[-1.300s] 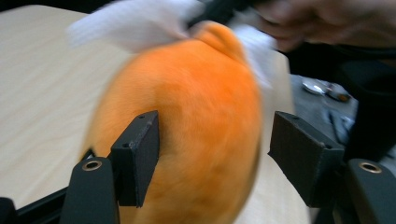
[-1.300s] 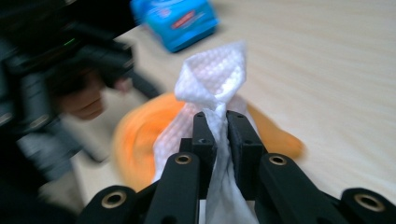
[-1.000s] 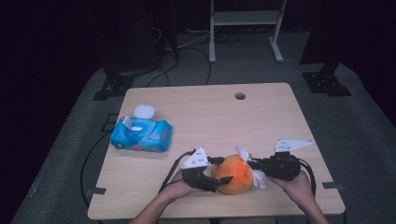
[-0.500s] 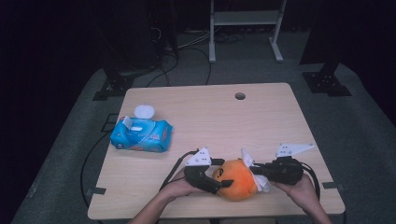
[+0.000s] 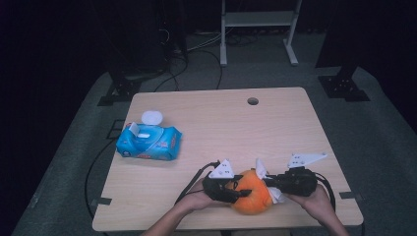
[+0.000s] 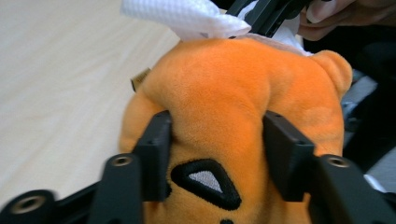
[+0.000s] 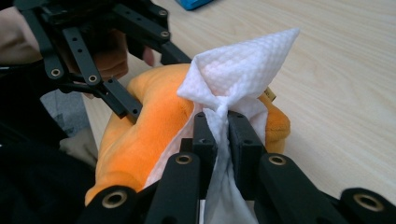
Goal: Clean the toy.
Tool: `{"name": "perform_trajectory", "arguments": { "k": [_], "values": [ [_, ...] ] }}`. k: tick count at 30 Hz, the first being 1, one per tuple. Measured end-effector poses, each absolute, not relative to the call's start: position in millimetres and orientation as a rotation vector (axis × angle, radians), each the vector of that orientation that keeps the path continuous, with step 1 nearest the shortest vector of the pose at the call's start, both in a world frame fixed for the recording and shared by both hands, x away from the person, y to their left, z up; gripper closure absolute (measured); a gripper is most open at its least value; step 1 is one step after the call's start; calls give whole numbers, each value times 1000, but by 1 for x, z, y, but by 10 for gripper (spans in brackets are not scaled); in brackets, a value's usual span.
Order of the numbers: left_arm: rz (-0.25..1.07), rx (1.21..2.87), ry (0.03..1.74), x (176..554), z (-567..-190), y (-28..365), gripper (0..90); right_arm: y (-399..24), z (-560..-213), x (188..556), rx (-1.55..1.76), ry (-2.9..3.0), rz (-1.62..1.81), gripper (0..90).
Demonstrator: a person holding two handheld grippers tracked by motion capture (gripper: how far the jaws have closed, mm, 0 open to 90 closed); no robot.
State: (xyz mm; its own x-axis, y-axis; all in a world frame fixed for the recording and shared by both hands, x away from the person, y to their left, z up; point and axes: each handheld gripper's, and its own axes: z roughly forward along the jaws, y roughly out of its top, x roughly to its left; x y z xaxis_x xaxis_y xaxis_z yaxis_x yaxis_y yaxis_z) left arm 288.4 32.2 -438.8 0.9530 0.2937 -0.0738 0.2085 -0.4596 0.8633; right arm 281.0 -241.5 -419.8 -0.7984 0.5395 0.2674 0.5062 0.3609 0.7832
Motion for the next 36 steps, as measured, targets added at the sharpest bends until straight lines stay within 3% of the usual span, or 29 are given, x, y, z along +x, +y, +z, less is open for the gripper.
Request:
{"name": "perform_trajectory", "arguments": {
  "k": [9, 17, 23, 28, 36],
  "values": [
    [214, 2007, 337, 288, -416, 40, 591, -249, -413, 284, 1038, 2425, 1619, 820],
    [367, 1994, 371, 309, -400, 52, 591, -231, -402, 317, 1058, 2341, 1685, 829],
    [406, 2030, 404, 329, -414, 53, 576, -216, -410, 338, 1074, 2323, 1564, 828],
    [373, 2011, 420, 333, -428, 57, 524, -216, -425, 345, 1103, 2318, 1522, 828],
    [324, 1962, 429, 330, -422, 65, 367, -242, -417, 342, 1114, 2245, 1460, 827]
  ]
}}
